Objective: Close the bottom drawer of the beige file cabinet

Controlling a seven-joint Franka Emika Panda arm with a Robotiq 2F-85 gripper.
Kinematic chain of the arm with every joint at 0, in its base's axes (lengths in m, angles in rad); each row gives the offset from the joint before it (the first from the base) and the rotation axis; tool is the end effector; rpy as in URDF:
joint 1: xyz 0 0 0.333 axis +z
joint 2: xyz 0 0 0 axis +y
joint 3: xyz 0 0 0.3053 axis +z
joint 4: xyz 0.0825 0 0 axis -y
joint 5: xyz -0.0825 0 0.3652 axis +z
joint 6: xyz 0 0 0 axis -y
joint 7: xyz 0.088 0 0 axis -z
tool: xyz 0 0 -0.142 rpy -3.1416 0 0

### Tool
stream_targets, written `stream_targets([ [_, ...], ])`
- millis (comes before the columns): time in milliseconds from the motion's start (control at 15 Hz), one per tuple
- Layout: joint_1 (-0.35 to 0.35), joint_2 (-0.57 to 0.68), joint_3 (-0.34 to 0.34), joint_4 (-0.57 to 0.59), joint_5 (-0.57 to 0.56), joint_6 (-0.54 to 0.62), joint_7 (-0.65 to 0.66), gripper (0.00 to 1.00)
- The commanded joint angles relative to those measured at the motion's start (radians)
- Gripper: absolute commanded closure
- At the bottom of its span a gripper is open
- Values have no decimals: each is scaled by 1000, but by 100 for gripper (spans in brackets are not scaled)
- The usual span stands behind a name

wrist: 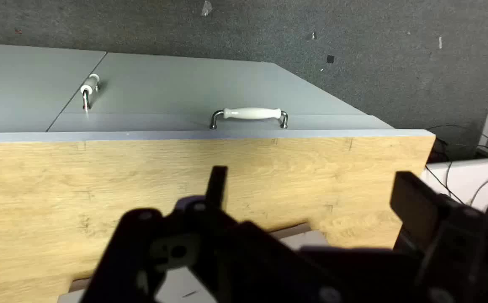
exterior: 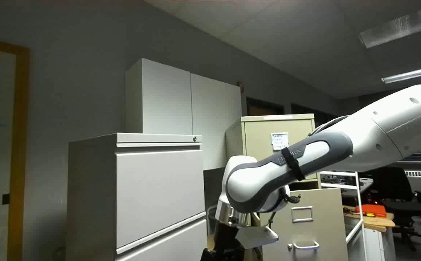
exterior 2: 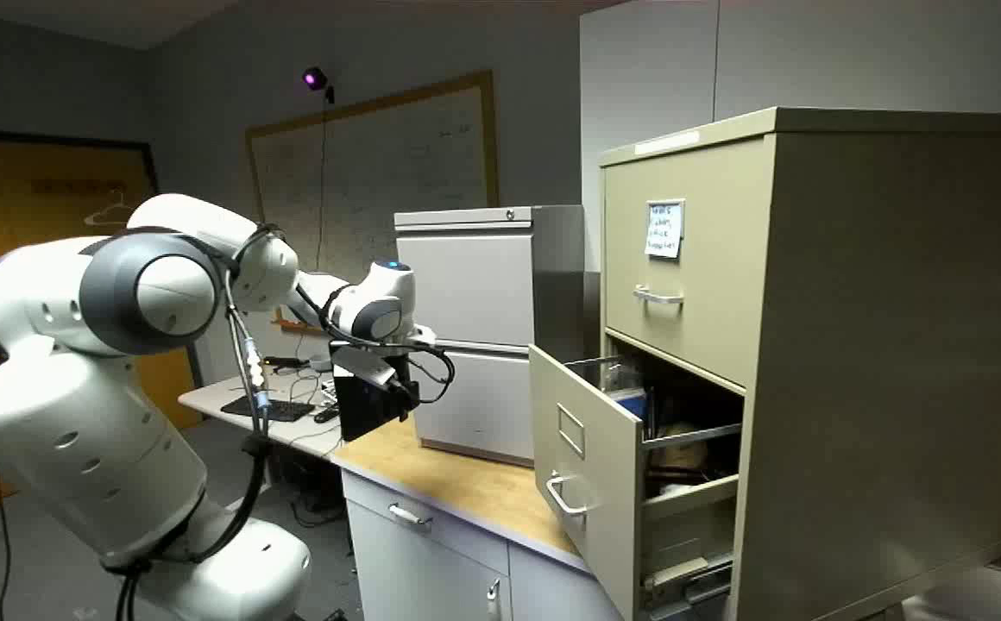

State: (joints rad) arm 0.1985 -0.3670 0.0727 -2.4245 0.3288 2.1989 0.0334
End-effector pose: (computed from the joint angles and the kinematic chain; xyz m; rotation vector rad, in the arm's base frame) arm 0.4162 0.1372 0.4235 -2.8655 -0.0853 -0.1471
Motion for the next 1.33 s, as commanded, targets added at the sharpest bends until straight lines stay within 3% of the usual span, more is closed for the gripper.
stream_targets([
  [0,-12,0,11,3,4,-3,-3,0],
  [400,-12,-1,11,7,4,-3,-3,0],
  [667,-38,-4,31,-3,-42,98,42,0],
  [800,-59,-4,28,-10,-57,157,73,27],
  [1267,-196,-28,-12,-80,-81,364,220,80],
])
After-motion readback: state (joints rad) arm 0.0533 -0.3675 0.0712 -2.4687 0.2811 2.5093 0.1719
